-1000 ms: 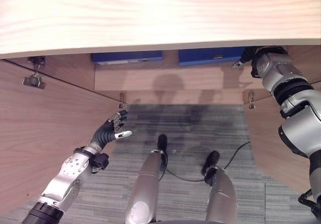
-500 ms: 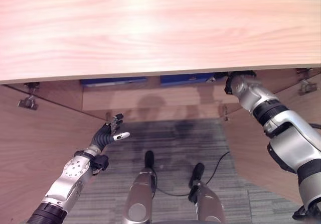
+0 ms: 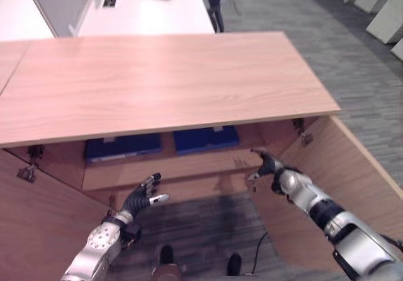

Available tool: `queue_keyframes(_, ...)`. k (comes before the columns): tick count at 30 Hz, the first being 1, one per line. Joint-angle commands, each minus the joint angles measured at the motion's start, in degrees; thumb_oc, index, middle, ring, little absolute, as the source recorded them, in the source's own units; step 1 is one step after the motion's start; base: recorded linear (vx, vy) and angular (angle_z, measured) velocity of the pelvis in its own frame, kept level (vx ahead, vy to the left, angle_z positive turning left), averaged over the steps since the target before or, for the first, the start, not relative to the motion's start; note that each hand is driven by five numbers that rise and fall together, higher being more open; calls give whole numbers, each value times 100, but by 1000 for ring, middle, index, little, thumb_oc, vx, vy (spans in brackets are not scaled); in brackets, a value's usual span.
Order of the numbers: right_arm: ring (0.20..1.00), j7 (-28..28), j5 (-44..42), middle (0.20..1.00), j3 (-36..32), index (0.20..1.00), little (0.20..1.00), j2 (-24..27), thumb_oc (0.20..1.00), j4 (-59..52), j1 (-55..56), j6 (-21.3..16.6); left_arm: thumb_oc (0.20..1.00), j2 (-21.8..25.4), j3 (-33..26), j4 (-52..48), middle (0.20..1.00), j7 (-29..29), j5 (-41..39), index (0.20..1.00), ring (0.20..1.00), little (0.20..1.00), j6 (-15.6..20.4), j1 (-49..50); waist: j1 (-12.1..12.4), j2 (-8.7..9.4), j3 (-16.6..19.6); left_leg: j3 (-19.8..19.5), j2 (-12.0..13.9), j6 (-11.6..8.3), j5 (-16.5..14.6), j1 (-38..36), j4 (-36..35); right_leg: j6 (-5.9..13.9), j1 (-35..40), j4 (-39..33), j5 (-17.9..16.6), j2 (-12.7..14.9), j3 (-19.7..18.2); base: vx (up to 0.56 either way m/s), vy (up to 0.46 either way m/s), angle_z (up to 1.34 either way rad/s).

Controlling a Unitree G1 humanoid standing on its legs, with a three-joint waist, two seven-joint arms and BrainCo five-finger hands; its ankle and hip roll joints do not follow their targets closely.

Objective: Put the empty folder in the office cabinet

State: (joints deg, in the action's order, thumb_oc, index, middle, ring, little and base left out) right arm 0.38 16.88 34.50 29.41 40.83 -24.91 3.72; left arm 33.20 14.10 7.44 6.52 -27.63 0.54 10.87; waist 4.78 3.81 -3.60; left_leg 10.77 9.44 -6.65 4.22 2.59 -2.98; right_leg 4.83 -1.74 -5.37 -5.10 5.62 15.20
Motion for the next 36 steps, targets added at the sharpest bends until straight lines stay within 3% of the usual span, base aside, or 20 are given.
queue_keyframes(1,1000,204,-179,1000,-249,1000,1000,85,1000,-187,5,-102,1000,-75,117,532,1000,47,581,1000,1000,1000,10,-226,139,-24,121,-321,466,-46,26,286,88,217,-10,87,503,-183,268,30,-44,8)
queue_keyframes(8,1000,371,-449,1000,-322,1000,1000,-238,1000,422,699,22,1000,-720,317,2227,1000,-44,1159,1000,1000,1000,-193,-656,70,-46,204,-381,603,-135,200,328,82,118,10,80,619,-361,275,12,-76,0)
queue_keyframes(9,1000,264,-636,1000,-332,1000,1000,-630,1000,1267,784,40,1000,-1252,380,3824,1000,-224,1373,1000,1000,1000,-198,-1184,54,-6,170,-467,659,-181,246,557,290,76,-67,68,628,-421,294,-61,-102,11)
queue_keyframes(11,1000,214,-755,1000,-287,1000,1000,-881,1000,1693,853,30,1000,-1505,292,4739,1000,-336,1497,1000,1000,1000,-172,-1482,62,81,74,-734,630,-158,-21,755,772,14,-133,84,608,-433,231,-108,-114,15)
queue_keyframes(13,1000,196,-943,1000,-339,1000,1000,-1093,1000,2190,986,-18,1000,-1715,186,5500,1000,-364,1739,1000,1000,1000,-122,-1642,100,250,-19,-1245,287,-12,-545,859,1367,0,-181,65,516,-365,153,-111,-65,2)
queue_keyframes(16,1000,136,-1341,1000,-723,1000,1000,-1326,1000,2882,1166,-47,1000,-1896,21,6408,1000,-419,2124,1000,1000,1000,-102,-1703,75,337,-82,-1763,-185,201,-1096,785,1826,53,-191,37,427,-410,-135,-39,24,-34)
queue_keyframes(18,1000,59,-1460,1000,-1203,1000,1000,-1436,1000,3404,1507,-51,1000,-1948,-209,7057,1000,-513,2533,1000,1000,1000,-161,-1660,-93,226,56,-1584,-314,287,-1270,417,1305,111,-210,39,347,-448,-315,-30,269,-74)
queue_keyframes(24,1000,-12,-1677,1000,-2090,1000,1000,-1270,1000,3976,2037,79,1000,-1843,-475,7440,1000,-499,2812,1000,1000,1000,-237,-1571,-446,119,273,-1390,-844,427,-1145,104,606,268,-619,139,-72,-122,-500,-73,285,-36)
queue_keyframes(27,1000,-1,-1653,1000,-2435,1000,1000,-1142,1000,4205,2150,196,1000,-1742,-550,7490,1000,-422,2771,1000,1000,1000,-265,-1705,-623,40,233,-1217,-1078,572,-1090,22,423,392,-905,202,-305,-7,-695,-119,278,-45)
queue_keyframes(33,1000,-24,-1929,1000,-2885,1000,1000,-1054,1000,4277,2345,257,1000,-1694,-343,7338,1000,-380,2940,1000,1000,1000,-246,-1954,-967,56,22,-751,-1348,797,-1073,-52,368,590,-1374,263,-566,128,-1147,-139,204,-63)
queue_keyframes(36,1000,-45,-2001,1000,-3096,1000,1000,-973,1000,4344,2419,287,1000,-1727,-313,7281,1000,-371,2939,1000,1000,1000,-235,-1948,-996,-13,-177,-495,-1365,849,-1088,-144,387,655,-1544,462,-450,284,-932,-159,124,-62)
